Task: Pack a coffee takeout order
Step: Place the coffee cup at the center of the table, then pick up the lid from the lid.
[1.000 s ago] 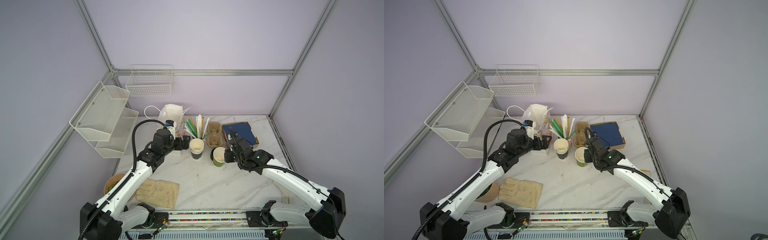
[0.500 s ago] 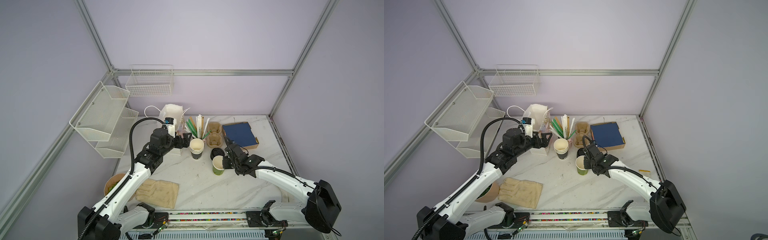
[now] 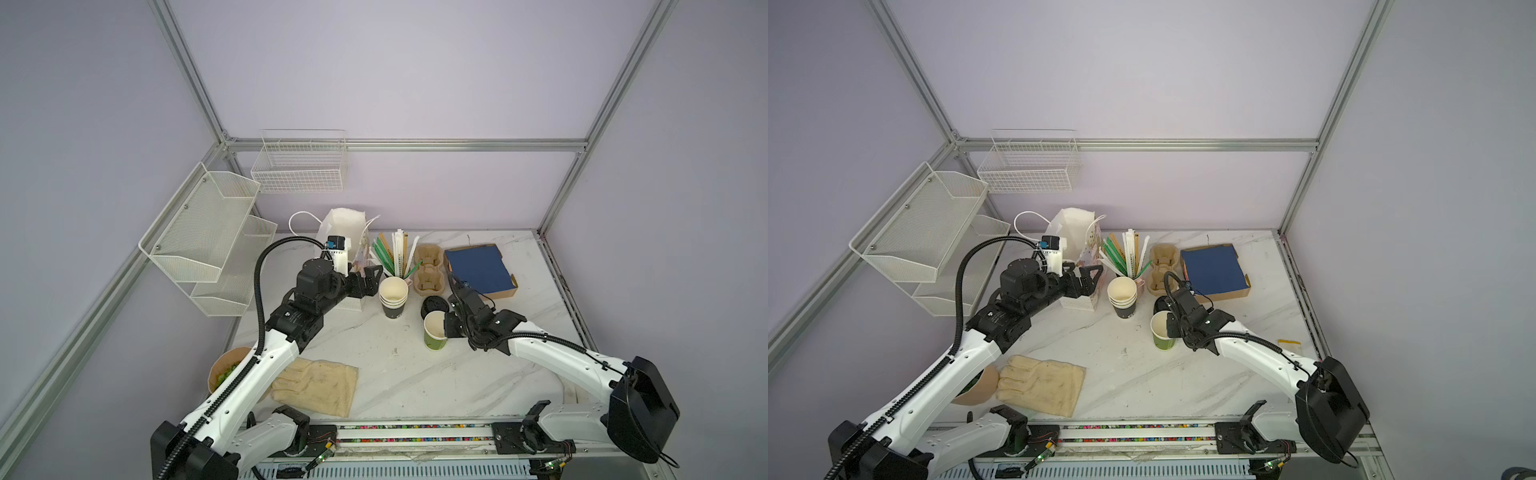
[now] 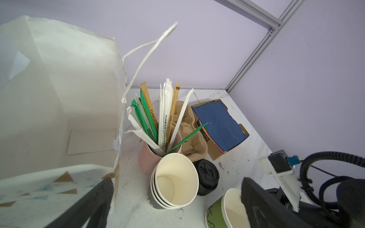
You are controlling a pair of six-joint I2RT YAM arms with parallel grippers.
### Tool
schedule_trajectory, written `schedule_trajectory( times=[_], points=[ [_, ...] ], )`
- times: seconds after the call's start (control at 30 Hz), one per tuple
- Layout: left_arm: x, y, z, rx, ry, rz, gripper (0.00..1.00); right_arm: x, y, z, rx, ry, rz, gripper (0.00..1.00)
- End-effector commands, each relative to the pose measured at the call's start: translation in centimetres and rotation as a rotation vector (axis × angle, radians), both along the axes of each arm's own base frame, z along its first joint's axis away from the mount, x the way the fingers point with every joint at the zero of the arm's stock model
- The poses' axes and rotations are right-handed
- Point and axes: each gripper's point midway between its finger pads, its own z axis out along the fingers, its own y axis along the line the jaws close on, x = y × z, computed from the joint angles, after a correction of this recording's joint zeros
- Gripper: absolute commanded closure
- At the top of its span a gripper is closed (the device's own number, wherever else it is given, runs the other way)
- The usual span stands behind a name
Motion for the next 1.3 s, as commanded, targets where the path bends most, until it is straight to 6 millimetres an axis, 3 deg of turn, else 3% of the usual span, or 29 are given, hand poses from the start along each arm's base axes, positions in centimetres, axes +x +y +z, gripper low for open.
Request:
schedule_trajectory(
  times=[0.0, 0.1, 0.2, 0.53, 0.77, 0.83, 1.0, 1.27],
  points=[
    [-0.7, 0.0, 0.7, -0.013, -0.056, -0.028, 0.00, 0.9, 0.2, 2.2, 0.020, -0.043, -0.019, 0.84],
    [-1.2, 0.0, 1.2, -0.023, -0.079, -0.038, 0.00, 1.1, 0.3, 2.9, 0.018, -0.051, -0.018, 0.82],
    [-1.5, -0.1, 1.7, -0.027, -0.094, -0.053, 0.00, 1.2, 0.3, 3.4, 0.013, -0.051, -0.018, 0.73],
    [-2.2, 1.3, 3.2, -0.013, -0.155, -0.010, 0.00, 3.0, -0.1, 8.1, -0.018, -0.170, -0.030, 0.54],
    [-2.1, 3.3, 3.3, 0.018, -0.170, 0.090, 0.00, 4.5, 0.5, 6.9, -0.020, -0.126, 0.008, 0.52],
    [-2.0, 3.3, 3.1, 0.023, -0.163, 0.093, 0.00, 4.6, 0.5, 5.1, -0.048, -0.083, 0.013, 0.52],
    [-1.9, 3.3, 2.9, 0.030, -0.152, 0.099, 0.00, 4.0, -0.3, 3.2, -0.053, -0.033, 0.016, 0.54],
    [-1.7, 2.9, 2.5, 0.023, -0.133, 0.084, 0.00, 5.3, -0.9, 2.9, -0.017, -0.012, 0.029, 0.53]
  ],
)
